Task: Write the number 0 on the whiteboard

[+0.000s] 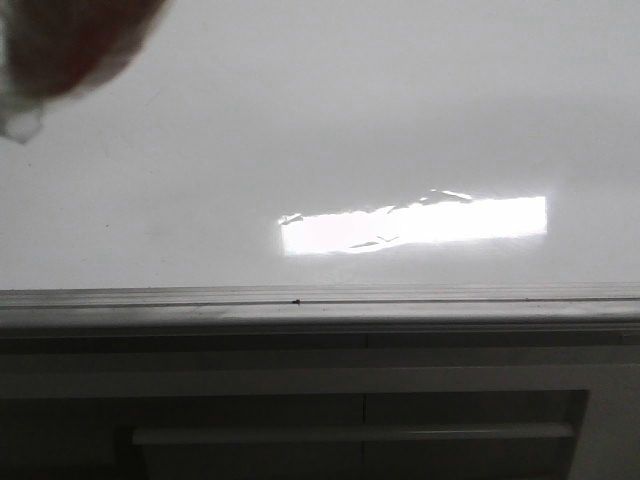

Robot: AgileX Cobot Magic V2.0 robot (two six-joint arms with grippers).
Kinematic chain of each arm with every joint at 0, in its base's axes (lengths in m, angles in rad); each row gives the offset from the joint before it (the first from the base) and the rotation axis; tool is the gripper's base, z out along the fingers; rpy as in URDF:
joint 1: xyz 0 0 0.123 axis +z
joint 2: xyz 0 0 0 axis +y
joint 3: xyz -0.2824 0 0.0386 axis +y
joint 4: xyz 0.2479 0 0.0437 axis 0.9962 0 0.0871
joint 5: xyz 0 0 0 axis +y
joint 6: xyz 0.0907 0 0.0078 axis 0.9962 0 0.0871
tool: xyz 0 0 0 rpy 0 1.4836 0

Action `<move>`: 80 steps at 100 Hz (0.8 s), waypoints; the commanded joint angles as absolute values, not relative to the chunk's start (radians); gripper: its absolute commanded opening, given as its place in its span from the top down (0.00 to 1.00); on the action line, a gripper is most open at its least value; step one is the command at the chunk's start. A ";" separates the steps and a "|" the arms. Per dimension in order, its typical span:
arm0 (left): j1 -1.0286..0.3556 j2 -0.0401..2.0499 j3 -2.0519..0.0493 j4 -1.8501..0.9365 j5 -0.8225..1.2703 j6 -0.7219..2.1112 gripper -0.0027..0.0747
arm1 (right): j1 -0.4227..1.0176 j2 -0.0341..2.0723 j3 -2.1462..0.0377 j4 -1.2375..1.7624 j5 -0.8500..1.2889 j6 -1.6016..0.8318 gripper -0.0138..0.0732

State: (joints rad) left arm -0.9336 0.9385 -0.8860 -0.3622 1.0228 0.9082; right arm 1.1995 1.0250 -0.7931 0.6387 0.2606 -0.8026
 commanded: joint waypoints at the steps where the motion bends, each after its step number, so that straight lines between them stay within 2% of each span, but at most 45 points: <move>1: -0.940 0.925 -0.914 -0.420 0.935 0.893 0.85 | 1.198 1.015 -0.829 0.649 0.216 -0.808 0.93; 16: -0.940 0.879 -0.914 -0.441 0.914 0.834 0.42 | 1.154 1.003 -0.825 0.645 0.284 -0.808 0.93; 21: -0.940 0.854 -0.914 -0.437 0.912 0.806 0.35 | 1.118 0.991 -0.821 0.645 0.325 -0.808 0.92; 24: -0.940 0.838 -0.914 -0.433 0.909 0.780 0.34 | 1.092 0.979 -0.816 0.645 0.339 -0.808 0.92; 34: -0.940 0.761 -0.912 -0.431 0.884 0.728 0.40 | 1.011 0.921 -0.791 0.643 0.369 -0.808 0.92; 55: -0.940 0.555 -0.821 -0.353 0.612 0.447 0.66 | 0.849 0.750 -0.680 0.613 0.329 -0.808 0.92; 80: -0.938 0.348 -0.550 -0.111 0.276 0.111 0.90 | 0.791 0.646 -0.474 0.611 0.012 -0.808 0.92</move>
State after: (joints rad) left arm -0.9336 0.3812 -0.6054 -0.1778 0.4493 0.2159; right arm 0.7989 0.6600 -0.5024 0.6063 0.2087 -0.8026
